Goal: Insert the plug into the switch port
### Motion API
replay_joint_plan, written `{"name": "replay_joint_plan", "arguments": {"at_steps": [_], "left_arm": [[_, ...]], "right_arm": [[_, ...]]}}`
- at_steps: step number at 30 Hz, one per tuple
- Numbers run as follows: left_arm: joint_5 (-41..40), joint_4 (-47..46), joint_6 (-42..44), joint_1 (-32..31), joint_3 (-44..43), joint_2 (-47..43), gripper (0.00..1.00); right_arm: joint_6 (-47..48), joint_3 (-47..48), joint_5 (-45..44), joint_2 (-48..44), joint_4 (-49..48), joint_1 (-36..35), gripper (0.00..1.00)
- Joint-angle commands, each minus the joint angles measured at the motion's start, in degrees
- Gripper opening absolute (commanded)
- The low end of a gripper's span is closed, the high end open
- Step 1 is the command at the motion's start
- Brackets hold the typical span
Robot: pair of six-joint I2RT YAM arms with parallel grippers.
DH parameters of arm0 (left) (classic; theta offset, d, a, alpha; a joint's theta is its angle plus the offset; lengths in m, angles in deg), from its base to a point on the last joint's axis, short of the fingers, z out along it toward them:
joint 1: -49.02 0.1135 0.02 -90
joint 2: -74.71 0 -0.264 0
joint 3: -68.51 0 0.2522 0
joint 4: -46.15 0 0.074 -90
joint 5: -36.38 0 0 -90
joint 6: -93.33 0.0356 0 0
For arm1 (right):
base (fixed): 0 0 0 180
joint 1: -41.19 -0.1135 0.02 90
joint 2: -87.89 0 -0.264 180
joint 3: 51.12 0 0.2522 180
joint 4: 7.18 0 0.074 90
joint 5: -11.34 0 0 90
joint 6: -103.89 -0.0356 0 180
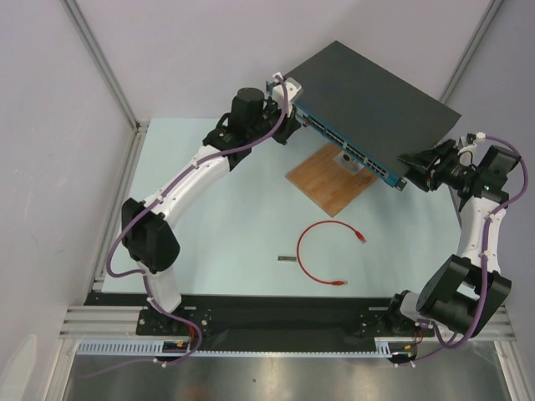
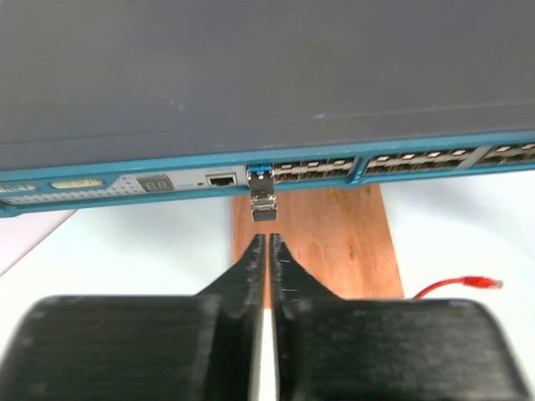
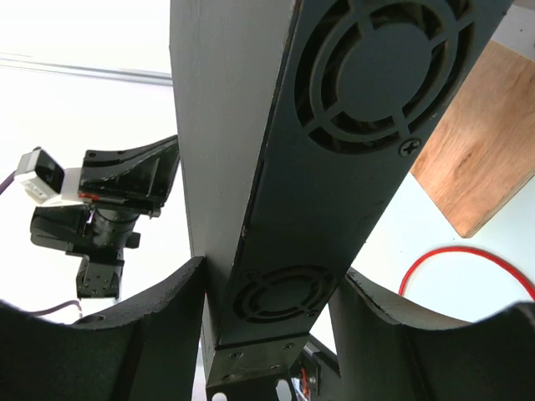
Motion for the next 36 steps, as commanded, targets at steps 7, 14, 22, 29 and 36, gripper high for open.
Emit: {"name": "replay_joint_plan", "arguments": {"at_steps": [7,14,22,29,36], "left_arm": [[-1.00,0.43,0.99,0.34,-3.59,2.63,0.00],[-0.65,-0.10,-0.77,0.34,-7.18,5.52,0.00],[0.49,-0.28,-2.97,0.16,-12.29,9.92,0.00],[0.84,-4.31,-5.52,0.07,-12.03,10.80,0.00],[1.11,-10.99,-11.40,-0.19,-11.49,11.15,0.00]], "right_arm": [[6.65,2.69,-7.92,2.43,-6.92,-2.78,0.00],[7.00,2.69,-7.92,2.78,-6.66,-2.78,0.00],[7.79,2.61,-7.83,3.13,-6.04,-2.69,0.00],[8.05,2.61,-7.74,3.57,-5.86,-2.52,0.00],[8.41,2.52,-7.83,3.83,-5.78,-2.34,0.00]]}}
